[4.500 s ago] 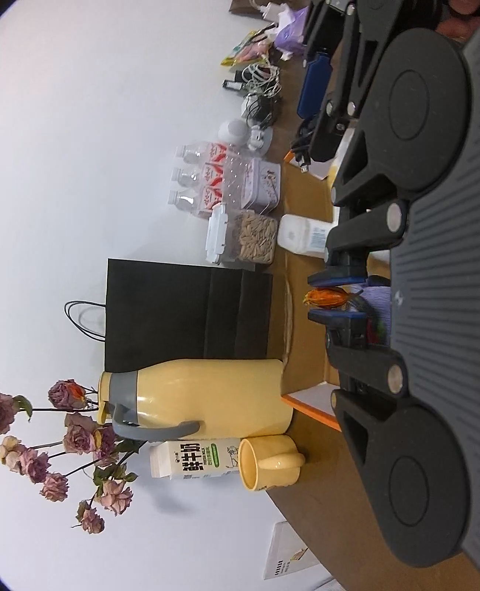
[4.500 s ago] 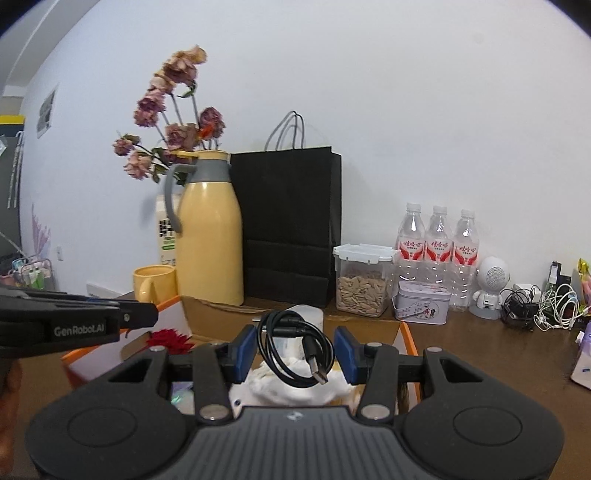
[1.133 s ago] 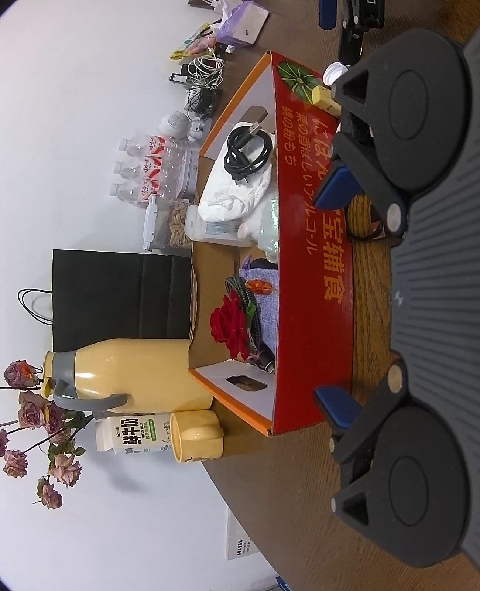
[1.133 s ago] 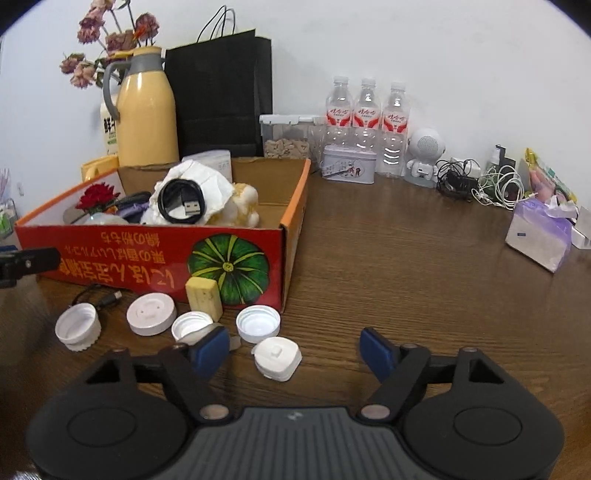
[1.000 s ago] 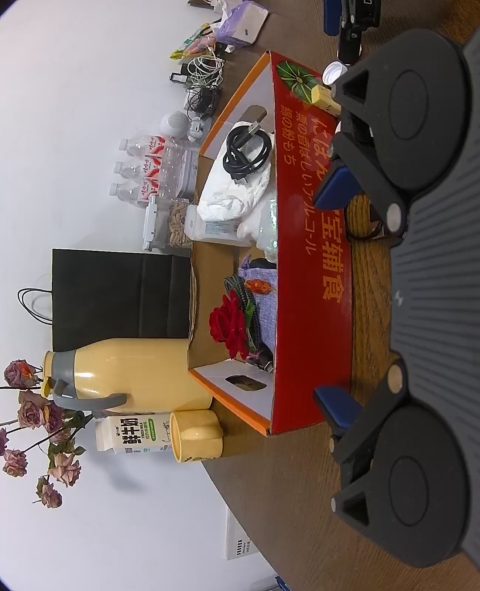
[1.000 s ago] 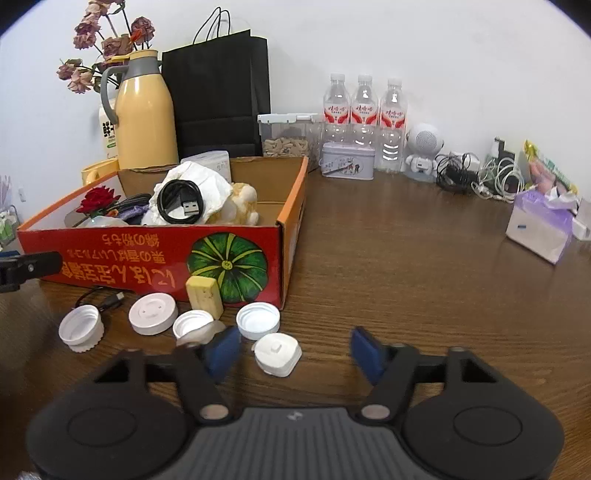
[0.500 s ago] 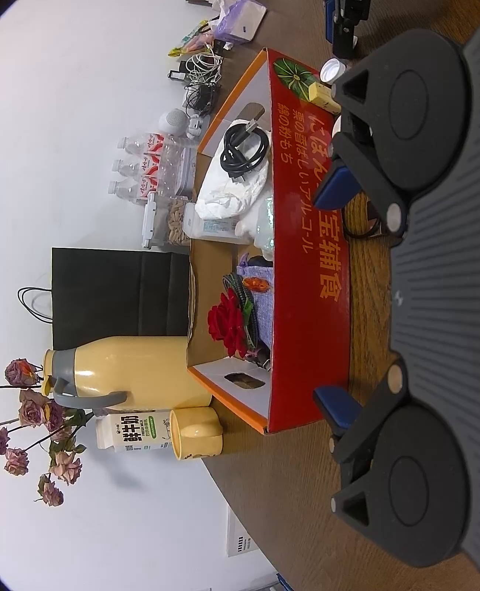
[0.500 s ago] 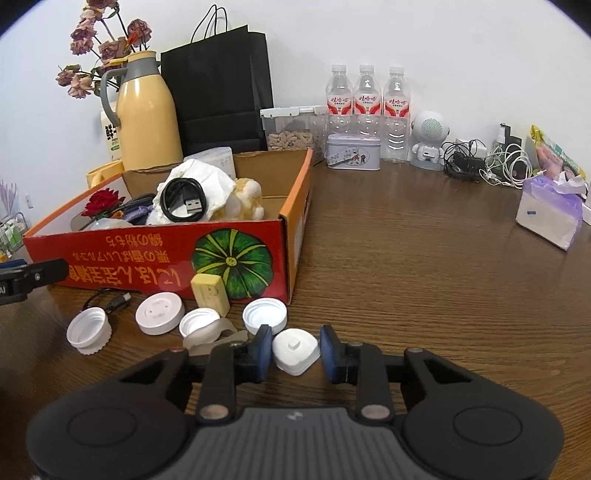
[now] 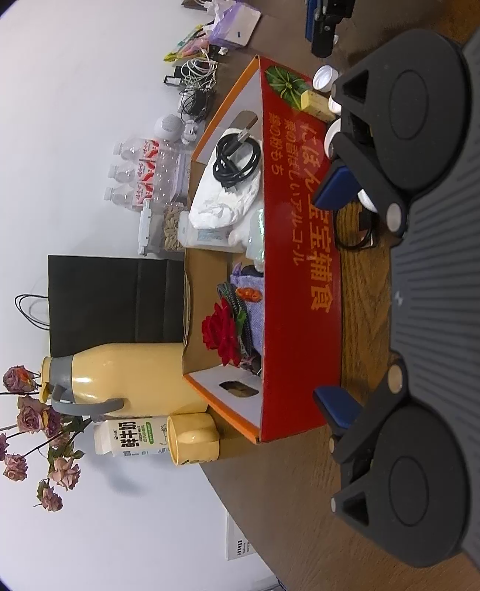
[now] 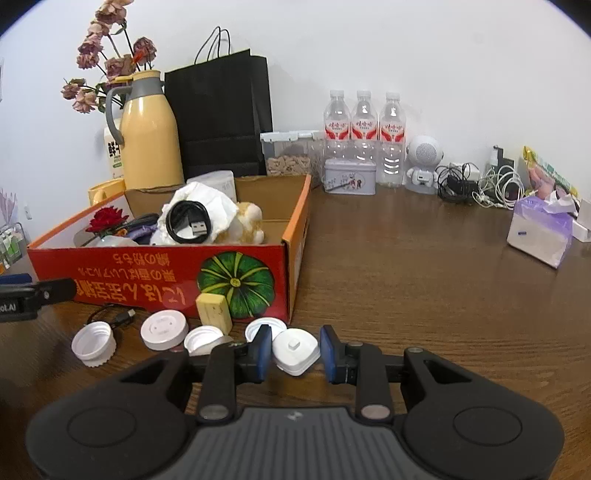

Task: Organize objects
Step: 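Grasp a white bottle cap with right gripper while left gripper grasps another white cap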

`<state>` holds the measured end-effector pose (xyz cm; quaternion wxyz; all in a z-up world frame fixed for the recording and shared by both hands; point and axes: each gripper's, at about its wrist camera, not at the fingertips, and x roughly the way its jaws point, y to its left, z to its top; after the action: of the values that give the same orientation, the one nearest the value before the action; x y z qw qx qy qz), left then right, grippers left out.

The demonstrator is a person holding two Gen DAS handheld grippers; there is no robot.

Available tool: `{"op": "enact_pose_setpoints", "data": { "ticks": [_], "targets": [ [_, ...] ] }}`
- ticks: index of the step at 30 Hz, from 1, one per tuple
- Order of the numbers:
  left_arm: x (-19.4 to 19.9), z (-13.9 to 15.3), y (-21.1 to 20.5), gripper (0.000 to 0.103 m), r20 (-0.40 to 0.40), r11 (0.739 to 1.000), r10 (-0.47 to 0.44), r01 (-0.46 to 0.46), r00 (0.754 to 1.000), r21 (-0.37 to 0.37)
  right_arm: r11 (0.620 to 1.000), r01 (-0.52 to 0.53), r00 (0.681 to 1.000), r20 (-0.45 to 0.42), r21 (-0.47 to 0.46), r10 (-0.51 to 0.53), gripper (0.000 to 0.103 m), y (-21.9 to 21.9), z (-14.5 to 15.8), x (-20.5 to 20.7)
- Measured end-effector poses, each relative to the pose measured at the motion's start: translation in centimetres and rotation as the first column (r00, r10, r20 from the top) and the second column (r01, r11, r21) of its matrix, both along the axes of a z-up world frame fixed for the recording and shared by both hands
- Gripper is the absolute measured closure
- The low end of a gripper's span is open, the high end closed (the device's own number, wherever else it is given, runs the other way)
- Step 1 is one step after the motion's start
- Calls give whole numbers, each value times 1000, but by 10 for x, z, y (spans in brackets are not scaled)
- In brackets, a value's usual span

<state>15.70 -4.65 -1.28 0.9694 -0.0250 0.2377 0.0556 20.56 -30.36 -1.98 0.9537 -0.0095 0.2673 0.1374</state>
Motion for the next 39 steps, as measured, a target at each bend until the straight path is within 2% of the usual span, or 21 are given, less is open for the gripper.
{"op": "enact_pose_setpoints", "data": {
  "ticks": [11, 23, 29, 32, 35, 37, 39],
  "targets": [
    [-1, -5, -22, 0, -37, 998, -58, 59, 998, 8, 1000, -5, 999, 34, -12, 5, 76, 3, 3, -5],
    [5, -10, -35, 2, -86, 997, -83, 82, 993, -14, 1000, -17, 999, 51, -23, 18, 76, 6, 4, -8],
    [6, -12, -37, 24, -113, 993, -114, 112, 987, -25, 1000, -18, 999, 51, -24, 19, 76, 6, 4, -8],
    [9, -16, -40, 48, -157, 989, -147, 145, 977, -25, 1000, -18, 999, 50, -24, 19, 76, 7, 4, -8],
    [8, -16, -41, 66, -154, 987, -159, 157, 975, -22, 1000, -17, 999, 51, -23, 18, 76, 6, 4, -8],
    [7, -16, -41, 82, -152, 987, -163, 161, 975, -28, 1000, -17, 999, 49, -23, 18, 76, 6, 3, -8],
    [7, -16, -40, 87, -149, 985, -173, 169, 974, -38, 1000, -17, 999, 48, -23, 18, 76, 6, 3, -8]
  ]
}}
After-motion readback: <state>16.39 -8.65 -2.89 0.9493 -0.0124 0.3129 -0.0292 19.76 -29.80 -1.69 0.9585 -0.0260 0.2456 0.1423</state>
